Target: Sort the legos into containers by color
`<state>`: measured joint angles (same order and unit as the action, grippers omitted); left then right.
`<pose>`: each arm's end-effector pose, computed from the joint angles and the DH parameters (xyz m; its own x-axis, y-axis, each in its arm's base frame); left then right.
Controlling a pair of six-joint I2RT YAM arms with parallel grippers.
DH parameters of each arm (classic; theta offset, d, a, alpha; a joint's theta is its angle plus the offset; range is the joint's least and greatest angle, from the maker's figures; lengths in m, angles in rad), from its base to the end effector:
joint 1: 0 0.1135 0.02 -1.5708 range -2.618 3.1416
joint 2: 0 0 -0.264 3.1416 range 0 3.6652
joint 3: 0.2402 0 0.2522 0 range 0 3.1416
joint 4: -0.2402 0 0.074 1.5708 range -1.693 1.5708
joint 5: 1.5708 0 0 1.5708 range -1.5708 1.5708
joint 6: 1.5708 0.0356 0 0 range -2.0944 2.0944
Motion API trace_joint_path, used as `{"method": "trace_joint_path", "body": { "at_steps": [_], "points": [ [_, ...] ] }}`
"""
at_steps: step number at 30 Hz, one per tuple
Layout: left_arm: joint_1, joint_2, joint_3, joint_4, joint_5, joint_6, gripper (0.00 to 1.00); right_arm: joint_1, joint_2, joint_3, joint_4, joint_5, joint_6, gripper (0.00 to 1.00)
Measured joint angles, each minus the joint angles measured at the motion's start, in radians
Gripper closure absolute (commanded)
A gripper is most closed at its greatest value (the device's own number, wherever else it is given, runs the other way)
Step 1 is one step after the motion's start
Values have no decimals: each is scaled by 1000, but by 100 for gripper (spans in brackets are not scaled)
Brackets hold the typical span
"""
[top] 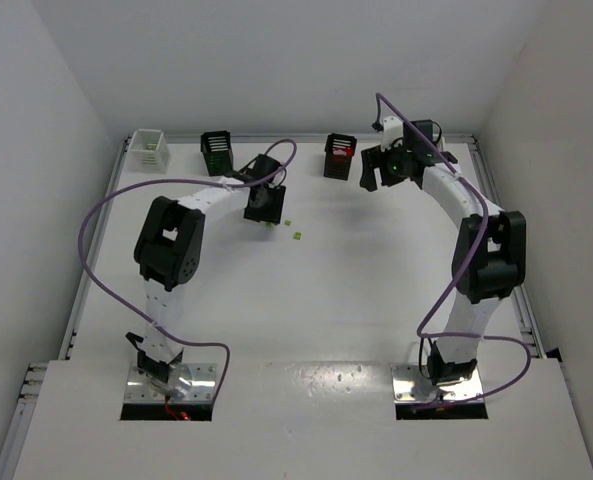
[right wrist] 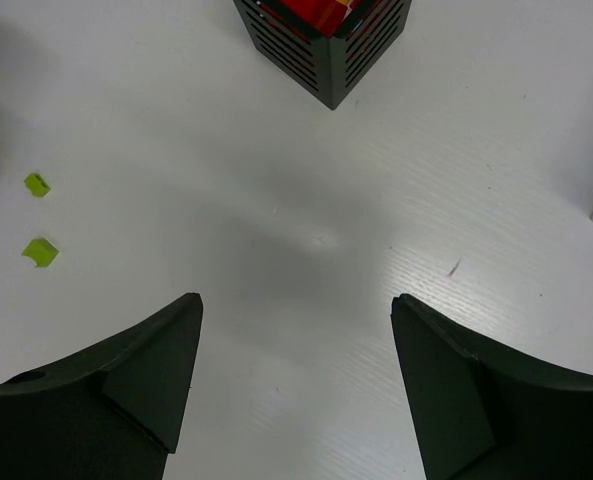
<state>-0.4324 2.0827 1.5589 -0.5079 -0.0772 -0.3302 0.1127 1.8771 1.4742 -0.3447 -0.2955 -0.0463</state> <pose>0.4076 -0.1851 0.1791 -0.8609 0.0413 -0.5071 0.1086 0.9886 -0.1038 0.4238 0.0584 0.2509 -0.6600 -0.1193 -0.7417 -0.3507 0.9220 0.1638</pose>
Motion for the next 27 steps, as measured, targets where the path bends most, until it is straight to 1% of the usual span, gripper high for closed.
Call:
{"method": "trace_joint_path", "body": {
  "at_steps": [5, 12, 16, 17, 18, 19, 22, 24, 27],
  "points": [
    [-1, 37, 0, 2, 1, -2, 46, 0, 5, 0, -6, 0, 0, 23],
    [-1, 53, 4, 19, 2, -4, 58, 0, 5, 0, -7, 0, -2, 23],
    [-1, 54, 4, 24, 4, -3, 68, 0, 5, 0, -7, 0, -2, 23],
    [-1, 54, 4, 25, 6, -3, 75, 0, 5, 0, -7, 0, -2, 23],
    [0, 54, 4, 26, 8, -2, 78, 0, 5, 0, -7, 0, -2, 23],
    [0, 54, 3, 26, 11, -2, 84, 0, 5, 0, -7, 0, -2, 23],
    [5, 53, 3, 28, 18, 4, 88, 0, 5, 0, -7, 0, -2, 23],
    [10, 52, 3, 27, 25, 6, 92, 0, 5, 0, -7, -2, -2, 23],
    [30, 41, -5, 23, 45, 14, 94, 0, 5, 0, -7, -5, -2, 23]
  ]
}}
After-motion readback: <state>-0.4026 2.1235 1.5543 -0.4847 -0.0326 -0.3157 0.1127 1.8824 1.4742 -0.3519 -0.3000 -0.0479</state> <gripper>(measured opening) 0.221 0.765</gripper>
